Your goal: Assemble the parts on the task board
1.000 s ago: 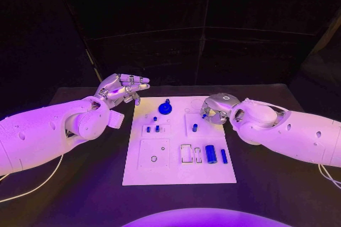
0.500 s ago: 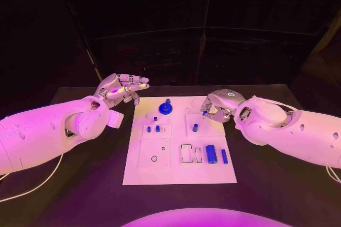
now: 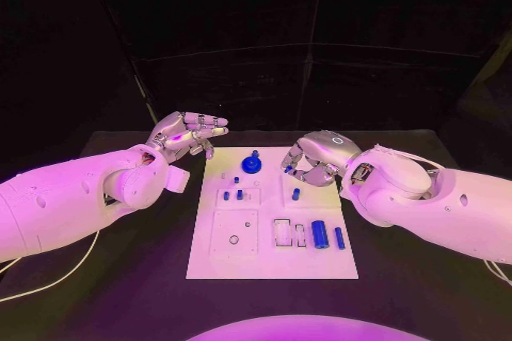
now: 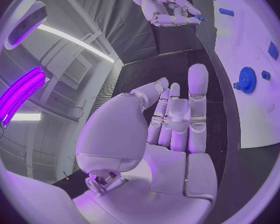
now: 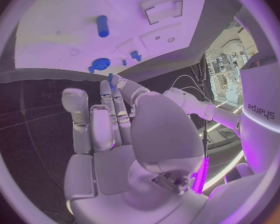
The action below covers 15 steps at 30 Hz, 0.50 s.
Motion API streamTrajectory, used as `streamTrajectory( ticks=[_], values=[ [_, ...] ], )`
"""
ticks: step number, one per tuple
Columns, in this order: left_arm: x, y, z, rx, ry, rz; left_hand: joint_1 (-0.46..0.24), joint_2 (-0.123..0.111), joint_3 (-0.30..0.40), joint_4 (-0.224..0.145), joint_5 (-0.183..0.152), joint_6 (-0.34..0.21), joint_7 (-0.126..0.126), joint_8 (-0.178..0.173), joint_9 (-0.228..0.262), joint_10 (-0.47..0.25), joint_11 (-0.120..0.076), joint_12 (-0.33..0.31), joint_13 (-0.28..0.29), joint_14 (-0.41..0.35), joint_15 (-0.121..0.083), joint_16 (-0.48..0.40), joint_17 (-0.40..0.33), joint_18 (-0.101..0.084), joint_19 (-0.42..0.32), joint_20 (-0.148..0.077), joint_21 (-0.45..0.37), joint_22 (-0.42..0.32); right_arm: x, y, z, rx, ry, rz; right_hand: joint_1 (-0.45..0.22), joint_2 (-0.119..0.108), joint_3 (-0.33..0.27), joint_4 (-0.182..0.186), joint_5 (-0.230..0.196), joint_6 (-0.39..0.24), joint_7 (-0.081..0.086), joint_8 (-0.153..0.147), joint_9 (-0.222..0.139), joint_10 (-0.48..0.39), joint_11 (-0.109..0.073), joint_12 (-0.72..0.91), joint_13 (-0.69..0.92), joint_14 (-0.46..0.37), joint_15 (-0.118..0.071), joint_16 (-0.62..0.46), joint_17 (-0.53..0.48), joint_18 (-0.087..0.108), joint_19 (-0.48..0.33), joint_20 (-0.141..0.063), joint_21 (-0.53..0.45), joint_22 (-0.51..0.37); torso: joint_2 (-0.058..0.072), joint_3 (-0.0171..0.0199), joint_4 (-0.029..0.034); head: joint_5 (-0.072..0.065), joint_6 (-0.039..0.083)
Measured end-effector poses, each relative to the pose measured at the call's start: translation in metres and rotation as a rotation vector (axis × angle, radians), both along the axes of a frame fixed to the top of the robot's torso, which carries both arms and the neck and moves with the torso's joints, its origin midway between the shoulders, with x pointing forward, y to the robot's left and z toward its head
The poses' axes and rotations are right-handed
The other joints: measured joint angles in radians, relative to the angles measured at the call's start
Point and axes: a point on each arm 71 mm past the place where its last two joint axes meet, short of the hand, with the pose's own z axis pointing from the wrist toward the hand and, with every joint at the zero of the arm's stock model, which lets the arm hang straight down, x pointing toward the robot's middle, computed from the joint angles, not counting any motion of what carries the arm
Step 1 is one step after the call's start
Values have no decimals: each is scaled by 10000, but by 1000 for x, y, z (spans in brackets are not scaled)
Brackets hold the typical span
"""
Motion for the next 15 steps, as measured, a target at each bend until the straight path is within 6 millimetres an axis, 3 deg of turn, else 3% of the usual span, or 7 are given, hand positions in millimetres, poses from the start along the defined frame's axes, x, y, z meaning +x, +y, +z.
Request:
streamTrajectory(
  ticks=[7, 15],
  values=[
    [1, -6, 0, -40, 0, -116, 0, 0, 0, 0, 0, 0, 0, 0, 0, 0, 0, 0, 0, 0, 0, 0, -1, 0, 0, 0, 0, -1, -3, 38, -1, 348, 158, 692, 0, 0, -1, -1, 0, -5, -3, -1, 0, 36, 36, 0, -2, 0, 0, 0, 12, 0, 0, 0, 41, 7, 18, -11, 12, 356, -98],
    [1, -10, 0, -62, -6, -185, 0, 0, 0, 0, 0, 0, 0, 0, 0, 0, 0, 0, 1, 0, 0, 0, -27, -1, 0, 0, 0, -19, -13, 66, -33, -15, 975, 1284, 0, 0, 27, 28, 0, -7, -4, -10, -5, 36, 36, 0, -2, 0, 0, 0, 11, 1, 0, 0, 41, -26, 23, -9, 1, 686, -212]
  ],
)
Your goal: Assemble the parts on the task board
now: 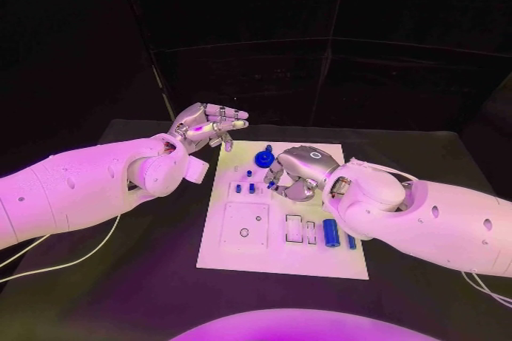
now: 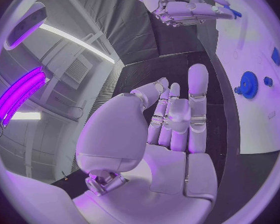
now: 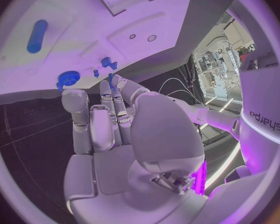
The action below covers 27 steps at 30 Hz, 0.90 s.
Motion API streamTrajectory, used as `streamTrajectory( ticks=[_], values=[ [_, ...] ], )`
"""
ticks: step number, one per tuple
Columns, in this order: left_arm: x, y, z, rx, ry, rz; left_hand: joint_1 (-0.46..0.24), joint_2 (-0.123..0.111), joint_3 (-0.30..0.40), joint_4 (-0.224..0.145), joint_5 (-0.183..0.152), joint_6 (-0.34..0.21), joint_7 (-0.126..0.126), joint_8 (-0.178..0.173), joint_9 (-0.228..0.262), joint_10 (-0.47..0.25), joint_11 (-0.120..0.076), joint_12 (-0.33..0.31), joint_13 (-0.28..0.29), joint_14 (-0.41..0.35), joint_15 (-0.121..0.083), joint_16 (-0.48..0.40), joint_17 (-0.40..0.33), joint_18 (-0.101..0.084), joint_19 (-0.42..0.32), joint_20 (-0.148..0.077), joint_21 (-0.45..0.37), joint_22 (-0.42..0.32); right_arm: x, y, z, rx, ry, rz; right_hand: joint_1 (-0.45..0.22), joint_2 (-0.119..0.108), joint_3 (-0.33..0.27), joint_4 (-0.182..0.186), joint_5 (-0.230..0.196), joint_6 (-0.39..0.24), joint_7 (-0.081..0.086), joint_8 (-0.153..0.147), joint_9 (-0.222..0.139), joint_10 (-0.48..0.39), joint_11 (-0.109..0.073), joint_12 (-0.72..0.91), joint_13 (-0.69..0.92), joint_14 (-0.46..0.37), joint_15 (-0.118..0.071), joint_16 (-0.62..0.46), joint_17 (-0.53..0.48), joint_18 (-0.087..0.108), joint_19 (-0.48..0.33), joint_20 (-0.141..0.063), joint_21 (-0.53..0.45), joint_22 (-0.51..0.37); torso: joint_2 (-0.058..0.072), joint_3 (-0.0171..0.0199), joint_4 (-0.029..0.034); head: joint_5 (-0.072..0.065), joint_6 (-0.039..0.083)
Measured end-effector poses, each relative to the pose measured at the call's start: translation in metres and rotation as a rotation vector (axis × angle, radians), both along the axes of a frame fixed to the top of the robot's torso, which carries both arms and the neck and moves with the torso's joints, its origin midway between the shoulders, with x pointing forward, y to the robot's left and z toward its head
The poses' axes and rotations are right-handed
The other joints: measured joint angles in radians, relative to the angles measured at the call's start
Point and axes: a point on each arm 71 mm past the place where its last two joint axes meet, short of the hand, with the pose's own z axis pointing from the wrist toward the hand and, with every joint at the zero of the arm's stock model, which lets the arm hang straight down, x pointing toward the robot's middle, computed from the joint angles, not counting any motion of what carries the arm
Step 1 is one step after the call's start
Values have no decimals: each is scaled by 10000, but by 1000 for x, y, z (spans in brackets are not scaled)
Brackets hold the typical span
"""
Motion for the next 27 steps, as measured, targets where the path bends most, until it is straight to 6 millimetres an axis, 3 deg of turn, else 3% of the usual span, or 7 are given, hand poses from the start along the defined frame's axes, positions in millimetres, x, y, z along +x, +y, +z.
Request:
streamTrajectory(
  ticks=[14, 27],
  values=[
    [3, -3, 0, 2, -19, -22, -143, -38, -85, 85, 0, -73, 0, 0, 0, -73, 0, 39, 1, 0, 0, 0, -44, 0, 0, 0, 0, -58, -14, 21, -31, -423, 928, 533, 0, 0, 1, 1, -37, -3, -1, -40, -4, -1, 0, 0, -1, 0, 0, 0, 11, -1, -1, 0, 0, -5, -10, 13, -18, 447, -217],
    [3, -4, 0, 6, -14, -28, -144, -41, -125, 125, 0, -73, 0, 0, 0, -73, 0, 77, 2, 0, 0, 0, -68, -1, 0, 0, -39, -78, -18, 29, -38, -555, 1157, 763, 0, 0, 0, 0, -54, -6, -3, -47, -16, -1, 0, 0, -1, 0, 0, 0, -2, -1, -1, 0, 0, -23, -11, 12, -17, 514, -305]
  ],
)
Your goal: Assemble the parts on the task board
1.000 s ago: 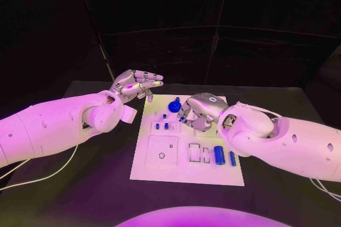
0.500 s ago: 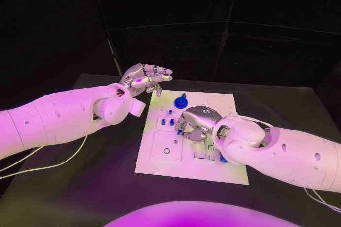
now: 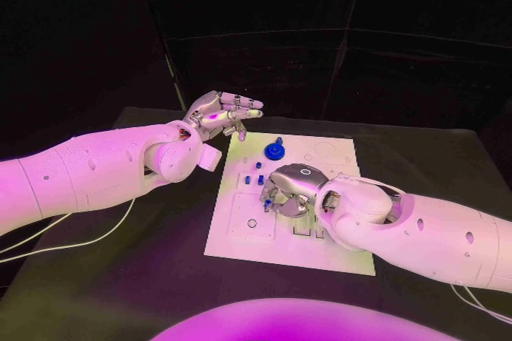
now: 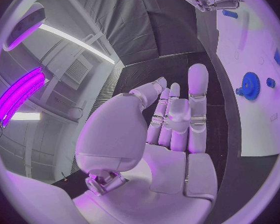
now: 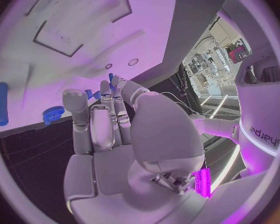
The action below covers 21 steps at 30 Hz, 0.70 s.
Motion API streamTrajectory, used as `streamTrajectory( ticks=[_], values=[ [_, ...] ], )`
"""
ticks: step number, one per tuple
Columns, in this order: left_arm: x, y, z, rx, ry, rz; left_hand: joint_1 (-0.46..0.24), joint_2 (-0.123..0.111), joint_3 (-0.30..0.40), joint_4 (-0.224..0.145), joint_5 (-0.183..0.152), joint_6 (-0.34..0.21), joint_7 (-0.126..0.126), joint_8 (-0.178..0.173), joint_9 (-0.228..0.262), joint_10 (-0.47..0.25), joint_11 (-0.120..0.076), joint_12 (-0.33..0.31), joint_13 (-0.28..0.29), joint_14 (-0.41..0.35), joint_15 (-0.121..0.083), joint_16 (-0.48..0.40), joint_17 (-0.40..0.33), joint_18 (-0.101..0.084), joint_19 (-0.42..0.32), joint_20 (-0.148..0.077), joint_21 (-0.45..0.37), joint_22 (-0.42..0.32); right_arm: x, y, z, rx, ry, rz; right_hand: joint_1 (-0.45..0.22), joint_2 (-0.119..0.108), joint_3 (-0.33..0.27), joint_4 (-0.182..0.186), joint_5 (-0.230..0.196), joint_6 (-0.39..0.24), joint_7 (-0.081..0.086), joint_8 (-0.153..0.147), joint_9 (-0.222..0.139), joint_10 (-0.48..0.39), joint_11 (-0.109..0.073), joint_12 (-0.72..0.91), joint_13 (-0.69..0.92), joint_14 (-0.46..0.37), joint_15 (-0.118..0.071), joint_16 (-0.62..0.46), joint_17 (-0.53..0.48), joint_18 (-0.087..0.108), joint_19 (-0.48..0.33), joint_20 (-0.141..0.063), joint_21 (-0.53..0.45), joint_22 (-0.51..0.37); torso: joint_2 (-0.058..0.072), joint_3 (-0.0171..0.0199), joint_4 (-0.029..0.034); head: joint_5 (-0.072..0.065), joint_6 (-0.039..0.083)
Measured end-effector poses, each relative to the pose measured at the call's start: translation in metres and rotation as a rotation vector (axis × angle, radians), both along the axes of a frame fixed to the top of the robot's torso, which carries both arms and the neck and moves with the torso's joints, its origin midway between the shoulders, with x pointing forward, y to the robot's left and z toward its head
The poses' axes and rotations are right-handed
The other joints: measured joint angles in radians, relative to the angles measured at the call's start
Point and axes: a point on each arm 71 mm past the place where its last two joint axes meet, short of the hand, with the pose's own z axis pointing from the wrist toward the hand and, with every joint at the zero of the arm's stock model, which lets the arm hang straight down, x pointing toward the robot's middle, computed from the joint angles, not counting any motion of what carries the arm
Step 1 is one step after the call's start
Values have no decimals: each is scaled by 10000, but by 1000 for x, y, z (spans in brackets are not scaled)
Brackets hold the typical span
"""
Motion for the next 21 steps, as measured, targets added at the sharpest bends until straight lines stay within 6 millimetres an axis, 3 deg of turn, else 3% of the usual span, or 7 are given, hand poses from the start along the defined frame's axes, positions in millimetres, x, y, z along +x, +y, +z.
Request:
streamTrajectory(
  ticks=[21],
  values=[
    [1, -2, -1, 13, 51, -41, 1, -1, 0, 0, 0, 1, 0, 0, 0, 1, 0, 0, 1, 0, 0, 0, 0, 0, 0, 0, -9, -15, 3, 1, -6, -255, 152, 31, 0, 0, -2, -1, -60, 17, 18, -29, 7, 0, 0, 0, 0, 0, 0, 0, 19, 0, 0, 0, 0, -45, 5, -3, 0, 12, -64]
  ],
)
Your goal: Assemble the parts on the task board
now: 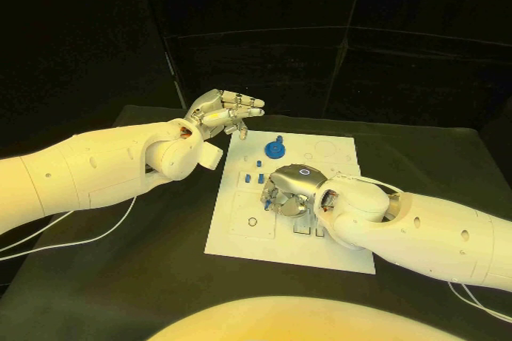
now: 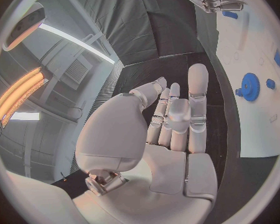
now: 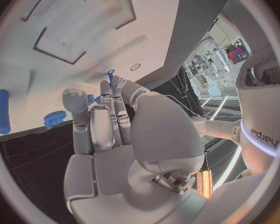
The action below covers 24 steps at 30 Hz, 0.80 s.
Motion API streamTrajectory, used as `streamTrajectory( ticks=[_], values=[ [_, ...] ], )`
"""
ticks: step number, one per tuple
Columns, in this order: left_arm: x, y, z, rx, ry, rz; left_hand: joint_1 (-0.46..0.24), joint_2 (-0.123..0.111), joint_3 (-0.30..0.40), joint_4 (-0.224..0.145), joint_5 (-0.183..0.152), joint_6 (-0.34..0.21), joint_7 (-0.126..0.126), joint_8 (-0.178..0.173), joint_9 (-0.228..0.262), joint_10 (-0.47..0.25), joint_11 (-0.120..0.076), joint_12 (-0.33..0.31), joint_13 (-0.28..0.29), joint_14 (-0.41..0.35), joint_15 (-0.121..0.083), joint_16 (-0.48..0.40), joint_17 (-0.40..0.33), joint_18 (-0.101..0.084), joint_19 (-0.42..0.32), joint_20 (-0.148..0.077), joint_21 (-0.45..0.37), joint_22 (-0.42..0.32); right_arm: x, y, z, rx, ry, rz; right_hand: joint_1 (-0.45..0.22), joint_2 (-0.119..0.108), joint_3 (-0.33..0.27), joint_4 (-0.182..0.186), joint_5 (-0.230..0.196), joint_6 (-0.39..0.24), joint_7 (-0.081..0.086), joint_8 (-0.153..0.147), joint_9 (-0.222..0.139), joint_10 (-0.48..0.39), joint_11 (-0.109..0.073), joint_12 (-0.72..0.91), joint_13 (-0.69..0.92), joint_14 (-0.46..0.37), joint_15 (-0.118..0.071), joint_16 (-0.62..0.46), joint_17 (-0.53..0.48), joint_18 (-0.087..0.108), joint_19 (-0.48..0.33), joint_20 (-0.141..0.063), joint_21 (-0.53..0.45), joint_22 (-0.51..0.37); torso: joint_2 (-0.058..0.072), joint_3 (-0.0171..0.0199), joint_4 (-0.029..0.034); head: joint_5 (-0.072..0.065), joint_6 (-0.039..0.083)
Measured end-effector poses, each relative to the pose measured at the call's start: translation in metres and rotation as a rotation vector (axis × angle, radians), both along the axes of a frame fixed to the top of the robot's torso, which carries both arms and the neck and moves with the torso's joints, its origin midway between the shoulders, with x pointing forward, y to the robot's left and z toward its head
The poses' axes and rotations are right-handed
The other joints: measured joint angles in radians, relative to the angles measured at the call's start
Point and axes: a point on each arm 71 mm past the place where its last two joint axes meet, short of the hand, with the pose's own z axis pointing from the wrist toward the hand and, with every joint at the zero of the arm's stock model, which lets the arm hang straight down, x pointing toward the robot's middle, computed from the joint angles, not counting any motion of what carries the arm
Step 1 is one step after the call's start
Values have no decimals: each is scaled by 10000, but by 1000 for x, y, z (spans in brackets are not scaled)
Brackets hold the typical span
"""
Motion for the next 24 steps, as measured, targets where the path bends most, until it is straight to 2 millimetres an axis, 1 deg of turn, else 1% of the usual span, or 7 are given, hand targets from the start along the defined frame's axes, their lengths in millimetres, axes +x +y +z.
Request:
streamTrajectory(
  ticks=[7, 14, 17, 24],
  values=[
    [0, 0, 0, 2, 15, -13, 0, 0, 0, 0, 0, 0, 0, 0, 0, 0, 0, 0, 0, 0, 0, 0, 0, 0, 0, 0, 0, 1, 0, 0, -1, -79, 44, 34, 0, 0, 0, 0, 0, 0, 0, -2, -1, 0, 0, 0, 0, 0, 0, 0, -32, 0, 0, 0, 0, 1, -2, 0, 13, 25, -24],
    [1, 1, 0, 19, 29, 5, 0, 0, 0, 0, 0, 0, 0, 0, 0, 0, 0, 0, 0, 0, 0, 0, -9, 0, 0, 0, 0, -14, 0, -1, -2, -170, 94, 53, 0, 0, 0, 0, 0, -1, -1, -2, -7, 0, 0, 0, 0, 0, 0, 0, -32, 1, 0, 0, 0, 1, -5, 1, 12, 59, -65],
    [1, 1, -1, 23, 35, 3, 0, 0, 0, 0, 0, 0, 0, 0, 0, 0, 0, 0, 0, 0, 0, 0, -11, 0, 0, 0, 0, -15, 0, -1, -2, -188, 106, 65, 0, 0, 0, 0, 0, -1, -1, -3, -9, 0, 0, 0, 0, 0, 0, 0, -32, 0, 0, 0, 0, 1, -6, 3, 1, 63, -67],
    [1, 0, -1, 24, 49, -15, 1, 0, 0, 0, 0, 0, 0, 0, 0, 0, 0, 0, 0, 0, 0, 0, -11, 0, 0, 0, 0, -15, 0, -1, -2, -216, 121, 75, 0, 0, 30, 30, -2, -6, -5, -12, -2, 0, 0, 0, 0, 0, 0, 0, -47, 1, 0, 0, 0, 2, -6, 3, 0, 46, -57]
  ],
)
